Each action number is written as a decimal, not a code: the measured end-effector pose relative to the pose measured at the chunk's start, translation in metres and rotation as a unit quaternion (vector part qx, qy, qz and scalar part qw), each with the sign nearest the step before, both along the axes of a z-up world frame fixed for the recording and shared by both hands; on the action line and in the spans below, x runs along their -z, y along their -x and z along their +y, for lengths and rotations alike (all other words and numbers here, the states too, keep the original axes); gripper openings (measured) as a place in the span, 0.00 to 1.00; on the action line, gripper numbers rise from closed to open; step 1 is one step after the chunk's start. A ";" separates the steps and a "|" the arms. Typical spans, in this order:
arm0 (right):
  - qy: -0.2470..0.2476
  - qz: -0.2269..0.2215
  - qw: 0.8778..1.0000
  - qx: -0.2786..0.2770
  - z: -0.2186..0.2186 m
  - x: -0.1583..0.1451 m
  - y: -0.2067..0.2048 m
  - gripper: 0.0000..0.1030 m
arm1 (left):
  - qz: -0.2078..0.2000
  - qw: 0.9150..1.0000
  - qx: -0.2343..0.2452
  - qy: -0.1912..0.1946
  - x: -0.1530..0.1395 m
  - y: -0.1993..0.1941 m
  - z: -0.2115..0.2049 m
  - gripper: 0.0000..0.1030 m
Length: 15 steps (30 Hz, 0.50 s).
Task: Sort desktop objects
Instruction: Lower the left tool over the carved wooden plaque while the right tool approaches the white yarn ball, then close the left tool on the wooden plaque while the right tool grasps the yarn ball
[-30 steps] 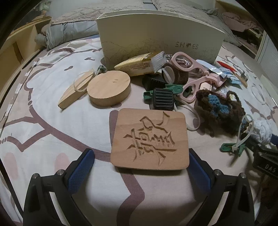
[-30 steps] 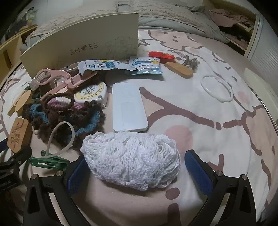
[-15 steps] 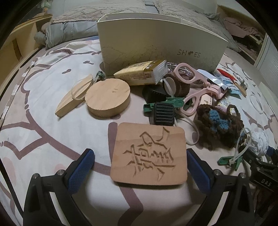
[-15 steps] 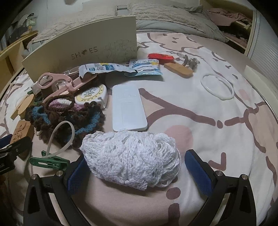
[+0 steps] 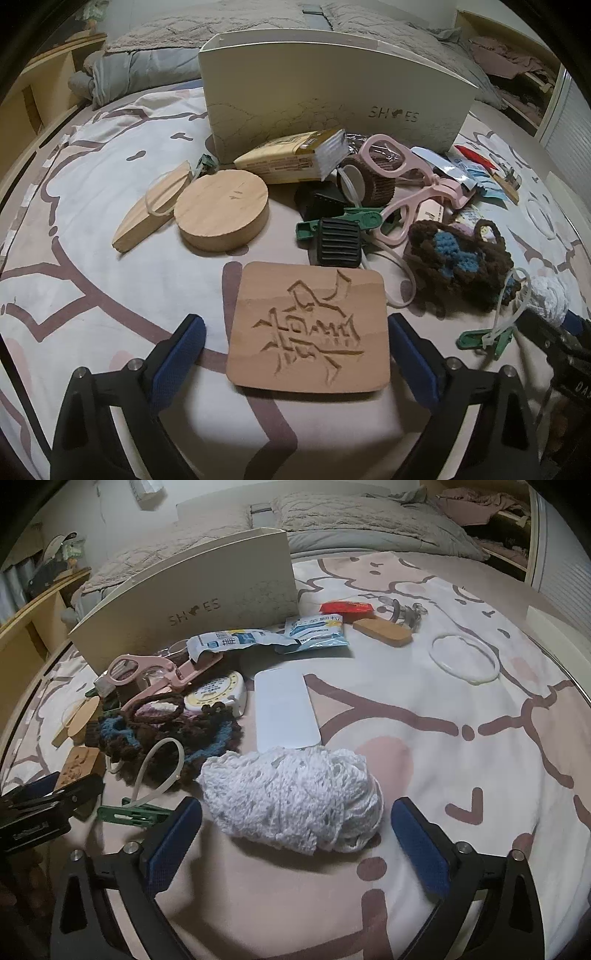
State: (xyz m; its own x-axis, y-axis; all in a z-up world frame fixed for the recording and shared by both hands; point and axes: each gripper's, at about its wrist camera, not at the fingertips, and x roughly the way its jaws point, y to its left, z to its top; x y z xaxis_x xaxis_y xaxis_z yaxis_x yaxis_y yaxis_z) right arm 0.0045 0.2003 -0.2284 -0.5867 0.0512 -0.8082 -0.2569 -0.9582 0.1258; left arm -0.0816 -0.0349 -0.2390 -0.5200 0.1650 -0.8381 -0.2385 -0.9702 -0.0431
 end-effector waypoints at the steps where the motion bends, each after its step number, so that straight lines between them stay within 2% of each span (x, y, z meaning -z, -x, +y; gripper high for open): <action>1: 0.002 0.000 1.000 0.002 0.001 -0.001 0.000 0.90 | 0.000 1.000 0.002 0.000 0.000 0.000 0.001 0.93; 7: -0.003 -0.003 1.000 -0.013 -0.002 -0.005 0.003 0.79 | 0.002 1.000 0.015 0.004 -0.001 -0.004 0.006 0.83; 10: -0.012 -0.003 1.000 -0.018 -0.004 -0.004 0.003 0.77 | 0.004 1.000 0.016 0.006 -0.002 -0.005 0.008 0.74; 15: -0.014 -0.002 1.000 -0.022 -0.004 -0.004 0.002 0.77 | 0.007 1.000 0.016 0.005 -0.002 -0.006 0.007 0.74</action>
State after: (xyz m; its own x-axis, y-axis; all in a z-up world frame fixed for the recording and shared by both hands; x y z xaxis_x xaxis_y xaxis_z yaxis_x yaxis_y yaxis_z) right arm 0.0021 0.1965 -0.2244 -0.5858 0.0487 -0.8090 -0.2154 -0.9717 0.0975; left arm -0.0754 -0.0281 -0.2370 -0.5269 0.1734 -0.8321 -0.2694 -0.9625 -0.0299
